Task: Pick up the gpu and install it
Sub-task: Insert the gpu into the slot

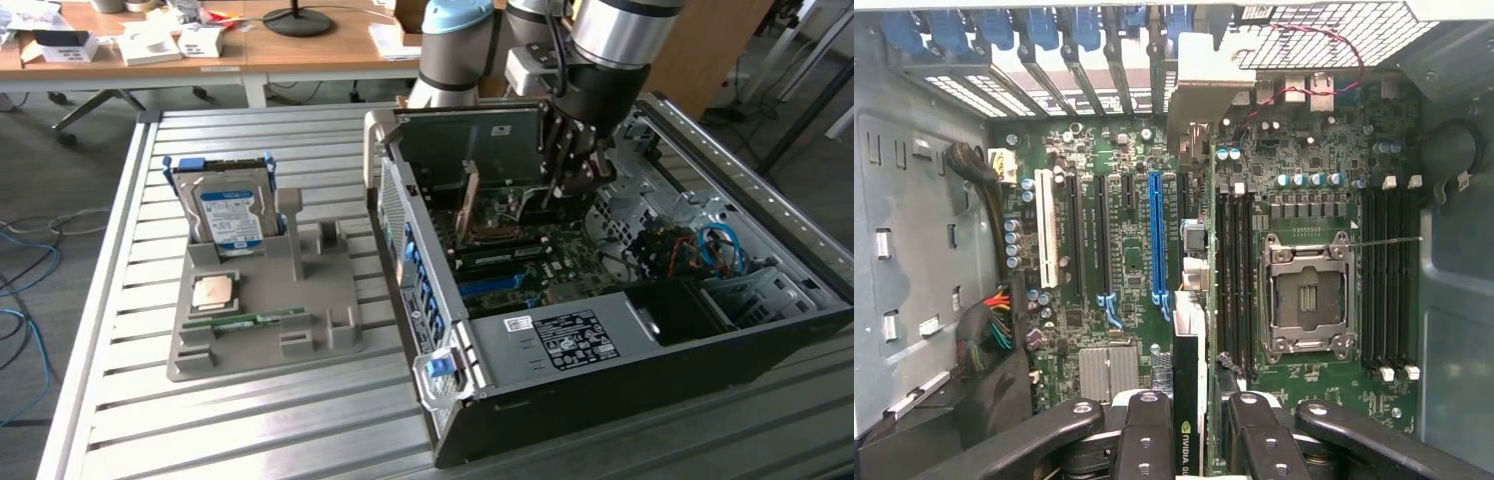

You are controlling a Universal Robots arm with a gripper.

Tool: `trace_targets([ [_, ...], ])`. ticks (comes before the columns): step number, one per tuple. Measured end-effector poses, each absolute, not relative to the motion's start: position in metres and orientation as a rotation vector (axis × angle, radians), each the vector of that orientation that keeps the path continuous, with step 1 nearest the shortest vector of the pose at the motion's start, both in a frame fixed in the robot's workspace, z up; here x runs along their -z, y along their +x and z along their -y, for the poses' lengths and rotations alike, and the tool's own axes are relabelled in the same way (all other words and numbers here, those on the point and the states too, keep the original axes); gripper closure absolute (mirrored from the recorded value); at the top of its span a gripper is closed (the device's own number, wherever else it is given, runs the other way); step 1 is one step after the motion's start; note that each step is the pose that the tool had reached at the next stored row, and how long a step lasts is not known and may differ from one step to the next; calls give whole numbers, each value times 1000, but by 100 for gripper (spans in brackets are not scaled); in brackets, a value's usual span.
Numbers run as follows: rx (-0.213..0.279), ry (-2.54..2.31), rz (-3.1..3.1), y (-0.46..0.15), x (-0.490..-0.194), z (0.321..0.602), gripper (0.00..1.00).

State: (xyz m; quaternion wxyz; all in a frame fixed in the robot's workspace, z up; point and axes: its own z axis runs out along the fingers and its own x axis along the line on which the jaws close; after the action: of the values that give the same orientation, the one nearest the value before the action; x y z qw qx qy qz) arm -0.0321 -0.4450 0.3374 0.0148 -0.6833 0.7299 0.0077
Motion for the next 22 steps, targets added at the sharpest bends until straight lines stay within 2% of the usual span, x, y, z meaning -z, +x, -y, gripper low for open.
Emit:
trace_targets([
  [22, -24, -2127, -2272, -32, -329, 445, 74],
])
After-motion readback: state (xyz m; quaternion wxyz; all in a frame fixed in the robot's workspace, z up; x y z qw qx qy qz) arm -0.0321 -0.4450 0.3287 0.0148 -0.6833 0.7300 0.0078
